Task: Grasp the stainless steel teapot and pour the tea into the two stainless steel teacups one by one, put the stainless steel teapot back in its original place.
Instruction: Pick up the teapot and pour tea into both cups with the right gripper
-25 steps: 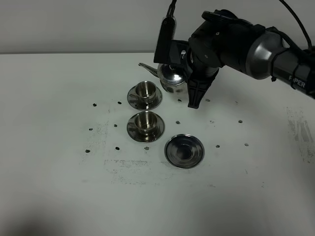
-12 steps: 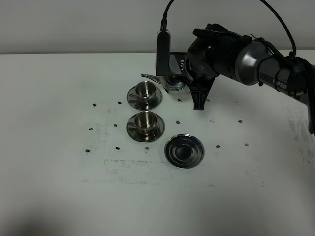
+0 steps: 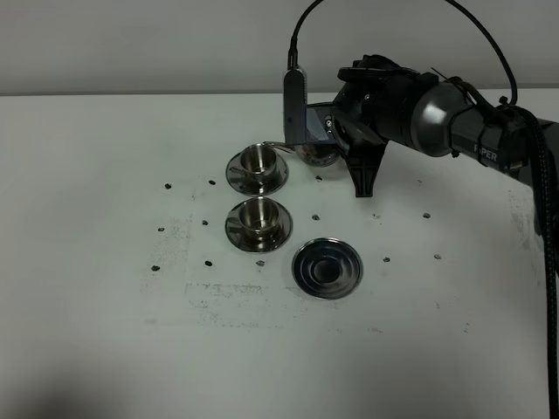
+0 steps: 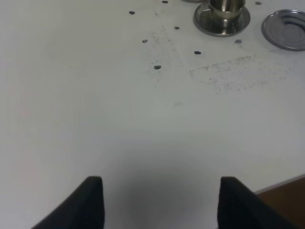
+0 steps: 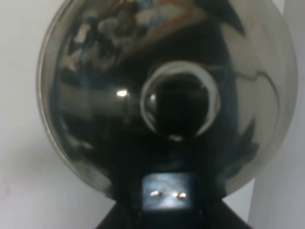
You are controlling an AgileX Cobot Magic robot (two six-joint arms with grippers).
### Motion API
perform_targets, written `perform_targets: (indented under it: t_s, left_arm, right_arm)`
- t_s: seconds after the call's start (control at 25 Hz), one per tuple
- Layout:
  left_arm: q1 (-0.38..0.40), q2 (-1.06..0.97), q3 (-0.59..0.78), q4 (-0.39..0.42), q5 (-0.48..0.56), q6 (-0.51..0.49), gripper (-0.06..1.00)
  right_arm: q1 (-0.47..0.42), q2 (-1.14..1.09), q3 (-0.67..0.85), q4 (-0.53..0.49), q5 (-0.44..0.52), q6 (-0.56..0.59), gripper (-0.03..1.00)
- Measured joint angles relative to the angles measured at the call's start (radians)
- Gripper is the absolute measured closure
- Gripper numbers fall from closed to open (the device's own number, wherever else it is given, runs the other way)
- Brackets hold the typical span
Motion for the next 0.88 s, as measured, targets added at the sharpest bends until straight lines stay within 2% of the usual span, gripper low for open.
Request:
perform_targets:
  t_s: [0.44,0.88]
  left_arm:
    - [0.0,0.0,0.0,0.0,0.0,0.0,0.42]
    - [0.0,0.0,0.0,0.0,0.0,0.0,0.42]
  right_arm:
    - [0.037,0.007,0.0,-0.083,-0.011,0.003,0.76]
    - [0.038,0.015,0.0,-0.168,-0.028,0.002,0.76]
